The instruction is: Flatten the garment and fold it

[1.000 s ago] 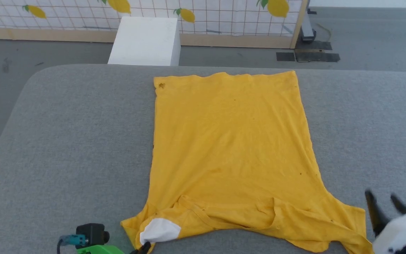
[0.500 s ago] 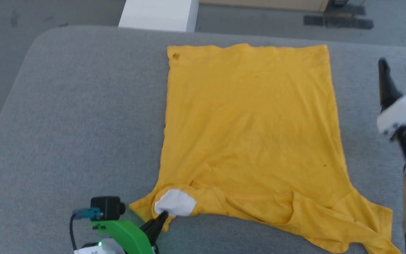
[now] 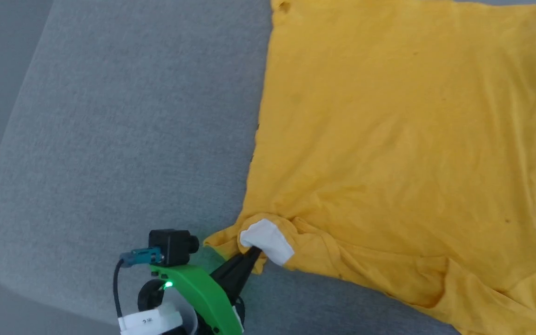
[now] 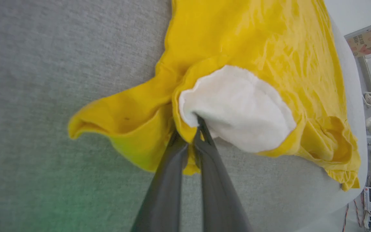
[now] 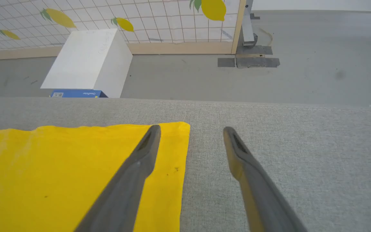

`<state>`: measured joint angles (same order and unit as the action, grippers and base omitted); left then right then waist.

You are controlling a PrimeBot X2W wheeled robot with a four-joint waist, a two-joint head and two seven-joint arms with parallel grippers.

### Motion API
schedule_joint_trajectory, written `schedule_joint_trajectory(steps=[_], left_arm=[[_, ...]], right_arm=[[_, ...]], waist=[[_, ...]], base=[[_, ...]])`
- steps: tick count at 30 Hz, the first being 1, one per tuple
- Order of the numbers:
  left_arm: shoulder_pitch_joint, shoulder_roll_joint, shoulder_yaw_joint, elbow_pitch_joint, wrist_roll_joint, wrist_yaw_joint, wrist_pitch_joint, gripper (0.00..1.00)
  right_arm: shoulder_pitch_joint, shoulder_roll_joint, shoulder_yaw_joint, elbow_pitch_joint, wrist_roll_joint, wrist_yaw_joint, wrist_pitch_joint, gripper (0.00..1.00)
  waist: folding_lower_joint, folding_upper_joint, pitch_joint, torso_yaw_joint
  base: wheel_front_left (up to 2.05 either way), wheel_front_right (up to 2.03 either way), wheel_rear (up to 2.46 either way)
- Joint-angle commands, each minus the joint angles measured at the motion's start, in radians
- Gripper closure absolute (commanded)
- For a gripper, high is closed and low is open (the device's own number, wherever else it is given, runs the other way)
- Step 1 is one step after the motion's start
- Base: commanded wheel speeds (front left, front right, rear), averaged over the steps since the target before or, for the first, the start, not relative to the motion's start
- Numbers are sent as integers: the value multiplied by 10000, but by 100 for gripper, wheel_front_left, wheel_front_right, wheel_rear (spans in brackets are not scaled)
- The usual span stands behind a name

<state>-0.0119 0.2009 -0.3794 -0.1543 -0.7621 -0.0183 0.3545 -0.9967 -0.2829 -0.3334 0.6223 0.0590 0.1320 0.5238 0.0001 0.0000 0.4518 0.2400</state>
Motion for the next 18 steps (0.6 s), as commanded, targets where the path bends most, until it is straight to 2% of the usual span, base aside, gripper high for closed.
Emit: schedule_joint_trajectory(steps=[1,7,12,13,14,15,16,18], left_arm=[[-191,-86,-35,33,137,-55,-67,100],[-319,-205,-107,144,124,-134,-214,100],[-365,-239,-123,265,114,-159,-303,100],[-373,-245,-122,283,106,-162,-315,100],[-381,-247,-119,305,99,-162,-324,100],[-389,-246,-115,323,96,-160,-331,100],[-409,-233,-94,395,104,-137,-364,100],[-403,-203,-74,472,141,-103,-392,100]], right_arm=[[-347,-34,-94,66,-271,-13,396,0],[-954,-57,-418,-13,-1349,-13,2255,0],[-963,52,-641,-534,-2102,-13,3555,0],[-928,74,-676,-637,-2204,-13,3773,25],[-868,98,-689,-777,-2315,-13,4022,56],[-812,119,-698,-899,-2376,-13,4176,75],[-553,149,-690,-1425,-2538,-13,4139,100],[-271,96,-549,-1755,-2440,-13,3598,100]], waist=[[-1,0,1096,1045],[-1,0,1532,1275],[-1,0,1680,1290],[-1,0,1688,1284],[-1,0,1692,1268],[-1,0,1685,1254],[-1,0,1594,1192],[-1,0,1454,1127]], base=[[0,0,0],[0,0,0],[0,0,0],[0,0,0],[0,0,0],[0,0,0],[0,0,0],[0,0,0]])
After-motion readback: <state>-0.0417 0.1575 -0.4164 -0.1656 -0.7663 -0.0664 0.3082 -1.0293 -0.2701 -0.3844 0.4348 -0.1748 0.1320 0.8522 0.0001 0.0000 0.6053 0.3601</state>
